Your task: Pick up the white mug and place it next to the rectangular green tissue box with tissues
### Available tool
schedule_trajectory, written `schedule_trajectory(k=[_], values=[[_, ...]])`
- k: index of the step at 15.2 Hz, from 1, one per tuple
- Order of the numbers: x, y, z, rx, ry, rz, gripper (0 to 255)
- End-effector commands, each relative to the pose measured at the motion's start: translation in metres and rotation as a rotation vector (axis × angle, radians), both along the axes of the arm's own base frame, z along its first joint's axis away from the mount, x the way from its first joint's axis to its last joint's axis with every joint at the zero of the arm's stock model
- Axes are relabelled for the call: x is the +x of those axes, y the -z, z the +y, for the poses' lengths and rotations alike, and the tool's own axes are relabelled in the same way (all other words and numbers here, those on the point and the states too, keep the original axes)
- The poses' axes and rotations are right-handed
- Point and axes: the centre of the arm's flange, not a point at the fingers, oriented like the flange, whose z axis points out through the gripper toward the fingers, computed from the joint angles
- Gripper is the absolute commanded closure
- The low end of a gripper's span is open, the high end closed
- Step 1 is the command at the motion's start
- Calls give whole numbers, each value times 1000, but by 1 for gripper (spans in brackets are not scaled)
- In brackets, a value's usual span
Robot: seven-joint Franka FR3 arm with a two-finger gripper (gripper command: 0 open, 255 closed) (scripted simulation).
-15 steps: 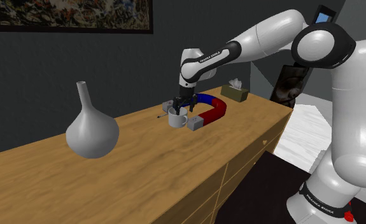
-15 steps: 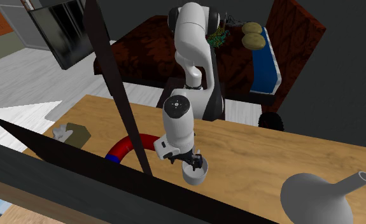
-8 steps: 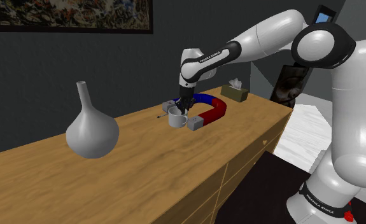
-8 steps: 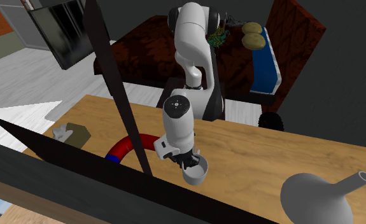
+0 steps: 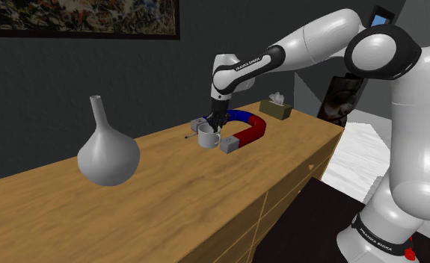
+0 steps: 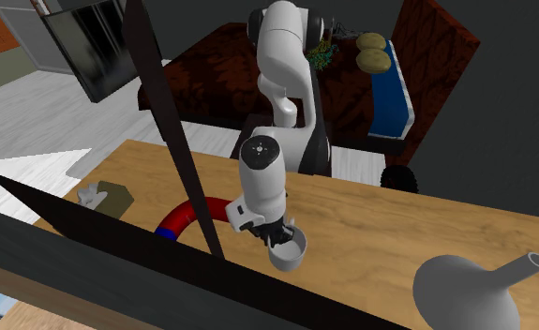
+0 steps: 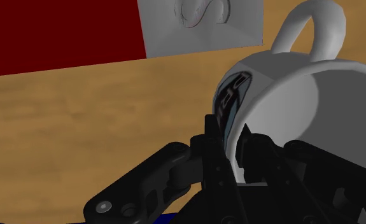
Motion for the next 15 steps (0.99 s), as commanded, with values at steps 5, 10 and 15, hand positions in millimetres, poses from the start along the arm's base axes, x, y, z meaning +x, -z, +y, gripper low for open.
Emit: schedule_trajectory(k=[5, 10, 15], values=[[1, -31, 1, 0, 0, 0, 255], [1, -58, 1, 0, 0, 0, 255], [1, -84, 1, 0, 0, 0, 255]])
